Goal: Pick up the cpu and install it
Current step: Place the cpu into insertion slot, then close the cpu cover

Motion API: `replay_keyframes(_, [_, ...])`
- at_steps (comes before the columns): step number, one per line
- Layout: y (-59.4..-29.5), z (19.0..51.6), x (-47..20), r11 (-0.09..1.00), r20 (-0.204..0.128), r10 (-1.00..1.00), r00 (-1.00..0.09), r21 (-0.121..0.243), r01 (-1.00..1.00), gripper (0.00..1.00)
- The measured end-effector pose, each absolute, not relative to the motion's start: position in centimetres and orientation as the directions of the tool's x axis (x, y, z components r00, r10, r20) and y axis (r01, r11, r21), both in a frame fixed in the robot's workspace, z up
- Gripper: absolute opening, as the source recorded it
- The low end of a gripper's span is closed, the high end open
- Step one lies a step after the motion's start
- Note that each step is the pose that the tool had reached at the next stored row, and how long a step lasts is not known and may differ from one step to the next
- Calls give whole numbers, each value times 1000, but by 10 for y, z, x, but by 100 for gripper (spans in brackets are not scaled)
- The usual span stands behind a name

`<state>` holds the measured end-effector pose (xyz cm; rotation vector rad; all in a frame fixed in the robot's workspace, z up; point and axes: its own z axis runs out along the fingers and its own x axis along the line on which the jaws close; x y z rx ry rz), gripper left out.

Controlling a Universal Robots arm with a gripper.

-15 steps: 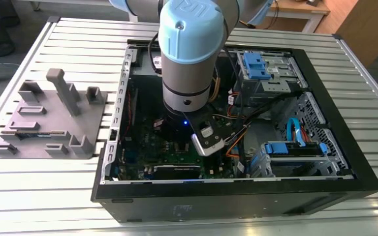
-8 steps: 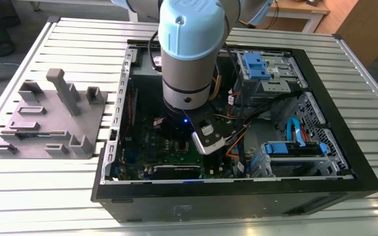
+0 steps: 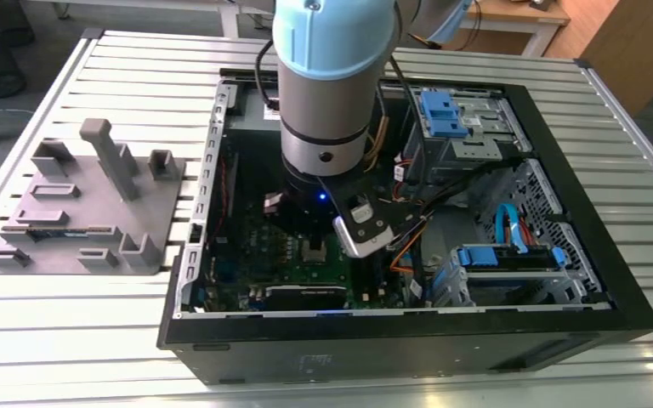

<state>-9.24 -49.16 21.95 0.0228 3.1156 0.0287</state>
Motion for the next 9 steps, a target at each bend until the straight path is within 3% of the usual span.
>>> replay_keyframes(2, [-492, 220, -92, 1000, -26, 15, -1000, 19, 14, 11])
replay_keyframes(4, [-492, 251, -92, 1000, -26, 15, -1000, 18, 14, 11])
replay_keyframes(9, [-492, 252, -92, 1000, -26, 15, -1000, 18, 14, 11])
